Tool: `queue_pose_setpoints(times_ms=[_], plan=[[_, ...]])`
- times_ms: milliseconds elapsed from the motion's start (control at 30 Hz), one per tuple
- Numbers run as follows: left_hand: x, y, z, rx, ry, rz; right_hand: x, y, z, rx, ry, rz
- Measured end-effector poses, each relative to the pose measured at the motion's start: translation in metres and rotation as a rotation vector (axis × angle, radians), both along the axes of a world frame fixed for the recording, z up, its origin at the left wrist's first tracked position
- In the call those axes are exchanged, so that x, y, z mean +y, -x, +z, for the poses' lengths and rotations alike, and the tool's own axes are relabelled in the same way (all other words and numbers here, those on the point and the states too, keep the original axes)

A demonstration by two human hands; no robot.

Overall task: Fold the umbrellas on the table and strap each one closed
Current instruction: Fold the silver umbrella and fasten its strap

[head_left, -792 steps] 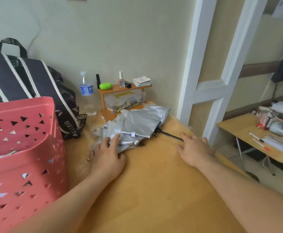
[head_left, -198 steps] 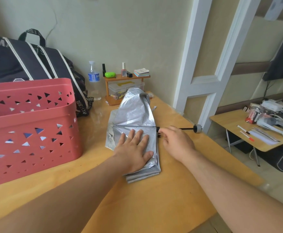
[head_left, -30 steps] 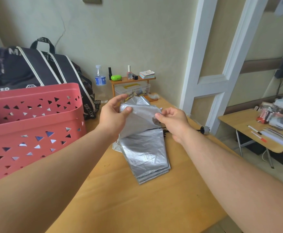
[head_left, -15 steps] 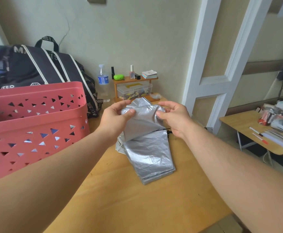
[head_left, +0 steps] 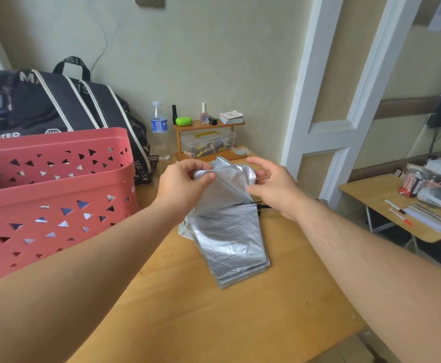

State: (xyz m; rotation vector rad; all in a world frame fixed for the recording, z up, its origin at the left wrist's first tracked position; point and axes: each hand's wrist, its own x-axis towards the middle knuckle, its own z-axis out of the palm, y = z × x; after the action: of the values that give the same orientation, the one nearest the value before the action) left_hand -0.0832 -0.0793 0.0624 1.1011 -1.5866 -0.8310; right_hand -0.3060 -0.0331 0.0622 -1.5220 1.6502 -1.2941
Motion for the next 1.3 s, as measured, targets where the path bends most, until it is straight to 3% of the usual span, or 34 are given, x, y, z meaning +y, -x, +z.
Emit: queue_pose_setpoints(times_ms=[200,367,533,800,1033,1300], plan=[[0.004,0.003,0.000,0.003,0.021,-0.016,-0.003,0.000,0.003,-0.154,0.027,-0.063],[0.001,-0.002,-0.003,0.015,0.015,-0.008,-0.004,0.003,0.000,-0.089,-0.011,-0.127],[0.004,-0.002,-0.003,0.011,0.026,-0.041,0.000,-0.005,0.005,-0.120,-0.043,0.033],[0.007,-0.006,0.000,0.030,-0.016,-0.057,0.005,-0.005,0.014,0.337,0.060,-0.131],[0.015,-0.008,0.000,-0.048,0.007,-0.028,0.010,-0.004,0.014,0.261,0.039,-0.089],[0.023,-0.003,0.012,-0.154,0.189,0.015,0.010,-0.003,0.016,0.533,0.192,-0.170]])
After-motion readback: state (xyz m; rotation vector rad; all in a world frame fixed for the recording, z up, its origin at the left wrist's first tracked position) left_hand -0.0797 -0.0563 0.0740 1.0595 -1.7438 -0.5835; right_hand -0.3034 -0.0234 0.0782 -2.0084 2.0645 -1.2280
